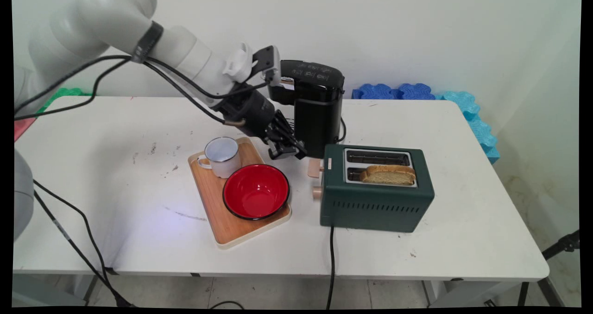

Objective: Press the toaster switch

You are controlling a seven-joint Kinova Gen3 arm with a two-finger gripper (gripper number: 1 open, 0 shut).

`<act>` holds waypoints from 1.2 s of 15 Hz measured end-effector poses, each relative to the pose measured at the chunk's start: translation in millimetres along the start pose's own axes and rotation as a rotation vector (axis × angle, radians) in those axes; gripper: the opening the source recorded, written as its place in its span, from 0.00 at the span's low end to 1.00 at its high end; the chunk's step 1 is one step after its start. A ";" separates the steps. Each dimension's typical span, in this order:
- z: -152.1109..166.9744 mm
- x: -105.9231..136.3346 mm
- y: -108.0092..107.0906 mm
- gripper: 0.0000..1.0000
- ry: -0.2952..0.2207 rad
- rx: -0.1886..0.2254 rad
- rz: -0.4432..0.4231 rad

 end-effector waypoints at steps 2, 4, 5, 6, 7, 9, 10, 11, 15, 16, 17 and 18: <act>5.5 0.3 -0.8 0.00 0.008 -0.007 -0.001; 10.7 0.4 -1.9 0.00 0.014 -0.013 0.004; 12.5 0.2 -2.4 0.00 0.016 -0.016 0.005; 15.1 0.0 -3.0 0.00 0.018 -0.020 0.007; 17.8 -0.6 -3.5 0.00 0.019 -0.024 0.009; 23.7 -2.3 -4.0 0.00 0.019 -0.036 0.013; 25.4 -2.9 -4.1 0.00 0.019 -0.039 0.015; 27.9 -3.8 -4.2 0.00 0.019 -0.043 0.018; 36.6 -6.4 -5.1 0.00 0.018 -0.055 0.030; 38.5 -6.8 -5.4 0.00 0.019 -0.056 0.033; 40.5 -7.4 -5.9 0.00 0.019 -0.058 0.036; 42.4 -8.1 -6.3 0.00 0.020 -0.059 0.038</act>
